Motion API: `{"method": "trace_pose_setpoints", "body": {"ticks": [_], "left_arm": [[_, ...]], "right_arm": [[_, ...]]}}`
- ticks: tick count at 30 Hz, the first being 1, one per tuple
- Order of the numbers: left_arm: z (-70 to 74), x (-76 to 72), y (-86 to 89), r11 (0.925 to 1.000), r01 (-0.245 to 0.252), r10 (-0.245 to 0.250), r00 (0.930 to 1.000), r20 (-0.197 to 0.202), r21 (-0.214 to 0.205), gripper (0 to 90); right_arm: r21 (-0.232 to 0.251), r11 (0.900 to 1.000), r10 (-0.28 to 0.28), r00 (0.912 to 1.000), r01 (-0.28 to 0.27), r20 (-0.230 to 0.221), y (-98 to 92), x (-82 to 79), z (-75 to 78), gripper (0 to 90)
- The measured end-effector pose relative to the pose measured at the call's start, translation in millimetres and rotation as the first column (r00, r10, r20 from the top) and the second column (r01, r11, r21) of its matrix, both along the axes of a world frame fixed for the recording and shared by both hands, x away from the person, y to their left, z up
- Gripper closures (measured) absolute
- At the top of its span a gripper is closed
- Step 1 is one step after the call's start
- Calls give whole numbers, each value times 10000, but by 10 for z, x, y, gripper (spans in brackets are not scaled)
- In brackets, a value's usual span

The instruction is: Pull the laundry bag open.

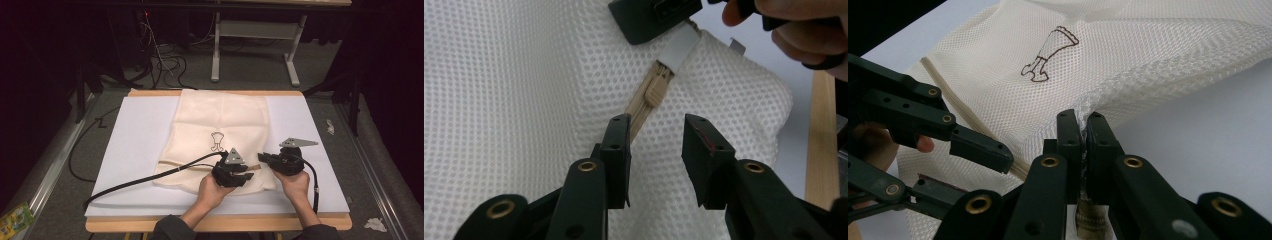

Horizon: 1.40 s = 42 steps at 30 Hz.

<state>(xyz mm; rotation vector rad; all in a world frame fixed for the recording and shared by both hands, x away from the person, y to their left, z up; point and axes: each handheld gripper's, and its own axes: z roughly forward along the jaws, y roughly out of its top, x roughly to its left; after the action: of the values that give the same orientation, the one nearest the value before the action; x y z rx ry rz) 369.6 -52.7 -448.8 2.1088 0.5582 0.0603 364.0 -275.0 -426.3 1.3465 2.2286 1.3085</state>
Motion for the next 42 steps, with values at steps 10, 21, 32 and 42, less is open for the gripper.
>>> {"method": "trace_pose_setpoints", "body": {"ticks": [10, 21, 32, 42], "left_arm": [[-33, 47, -27, 9998, -135, 131, 9996, -248, -143, 675], [-81, 58, -54, 9997, -118, 110, 9993, -371, -220, 697], [-96, 53, -58, 9991, 100, -124, 9982, -584, -411, 787], [-93, 65, -58, 9990, 86, -114, 9979, -643, -438, 855]], "right_arm": [[89, 9999, 52, 10000, -51, -9, 6, -3, -23, 882], [140, 9998, 167, 9999, -167, -32, 48, -7, -33, 882], [160, 9994, 305, 9995, -304, -102, 73, -12, -56, 882], [169, 9992, 372, 9993, -371, -68, 103, -11, -67, 882]]}}
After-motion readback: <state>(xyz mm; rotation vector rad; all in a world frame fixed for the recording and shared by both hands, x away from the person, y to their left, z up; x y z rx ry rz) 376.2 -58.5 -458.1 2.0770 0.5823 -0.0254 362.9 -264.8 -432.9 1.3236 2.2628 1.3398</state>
